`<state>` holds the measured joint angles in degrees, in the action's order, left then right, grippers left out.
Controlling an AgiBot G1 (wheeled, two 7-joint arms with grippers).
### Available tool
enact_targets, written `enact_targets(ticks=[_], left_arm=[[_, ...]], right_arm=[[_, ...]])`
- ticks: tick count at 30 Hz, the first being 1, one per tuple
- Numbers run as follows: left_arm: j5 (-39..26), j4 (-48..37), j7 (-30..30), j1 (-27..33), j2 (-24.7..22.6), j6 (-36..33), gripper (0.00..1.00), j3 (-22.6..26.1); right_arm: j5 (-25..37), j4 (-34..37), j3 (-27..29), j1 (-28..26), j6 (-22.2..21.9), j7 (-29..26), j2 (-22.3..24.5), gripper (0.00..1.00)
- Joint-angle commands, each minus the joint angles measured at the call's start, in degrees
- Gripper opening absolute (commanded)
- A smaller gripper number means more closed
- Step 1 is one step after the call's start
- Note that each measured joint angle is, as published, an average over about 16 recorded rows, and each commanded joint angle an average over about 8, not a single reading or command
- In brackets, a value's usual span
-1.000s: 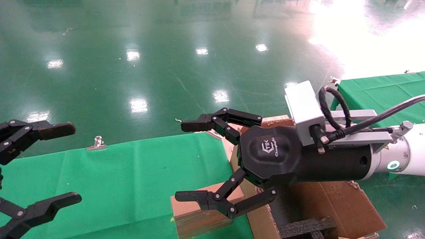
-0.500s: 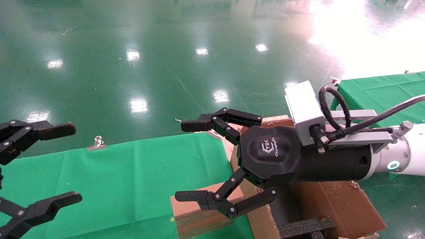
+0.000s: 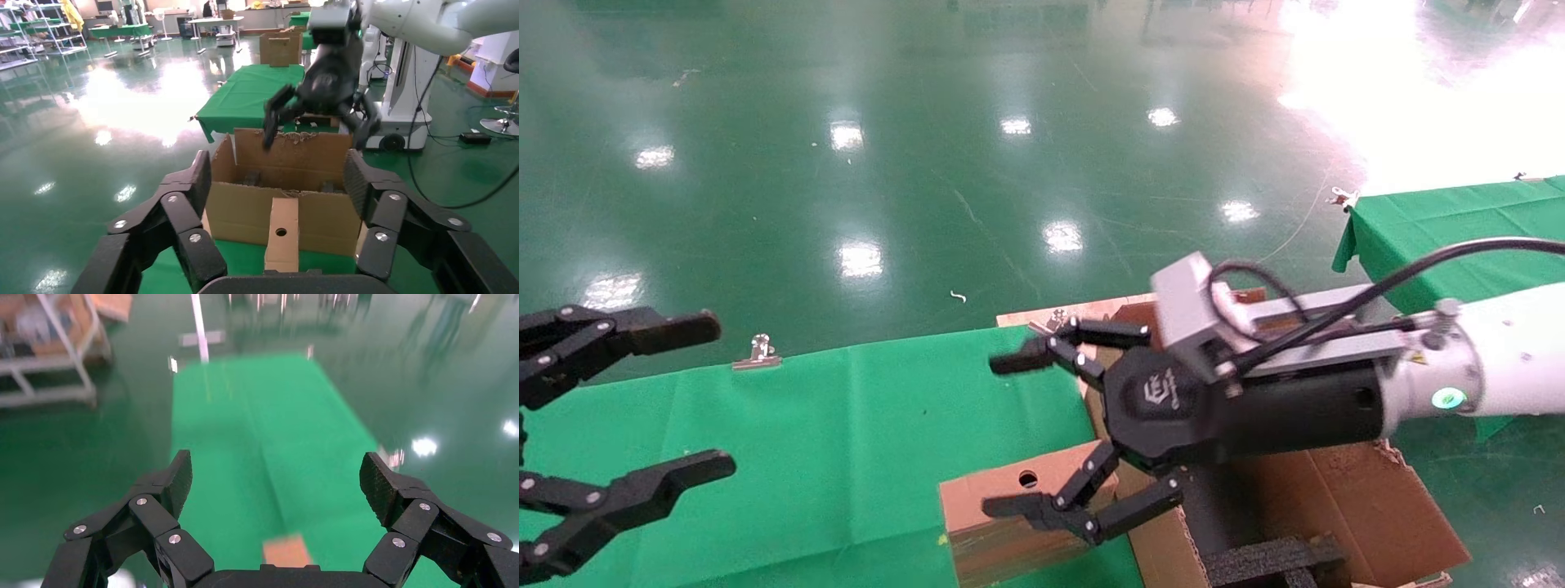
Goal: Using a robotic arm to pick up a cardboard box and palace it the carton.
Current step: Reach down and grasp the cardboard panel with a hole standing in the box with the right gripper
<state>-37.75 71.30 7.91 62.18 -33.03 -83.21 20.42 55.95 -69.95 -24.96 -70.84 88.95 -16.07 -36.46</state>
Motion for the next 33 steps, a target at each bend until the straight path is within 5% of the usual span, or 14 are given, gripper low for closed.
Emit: enact_targets(ticks=[1,13,33], left_arm=[[0.0,0.0,0.0,0.0,0.0,0.0,0.0,0.0],[0.0,0.0,0.0,0.0,0.0,0.0,0.0,0.0],[0.0,0.0,0.0,0.0,0.0,0.0,0.0,0.01]], right_arm=[[3.57,0.85,-1.77,-2.36,0.99,-1.08,-0.39,1.0],[16.83,5.67,-19.73,-16.68,2.27,-1.64,-7.12,1.0],[22.75,20.07,-43.44,-30.33,1.98,8.41,-18.63,1.0]])
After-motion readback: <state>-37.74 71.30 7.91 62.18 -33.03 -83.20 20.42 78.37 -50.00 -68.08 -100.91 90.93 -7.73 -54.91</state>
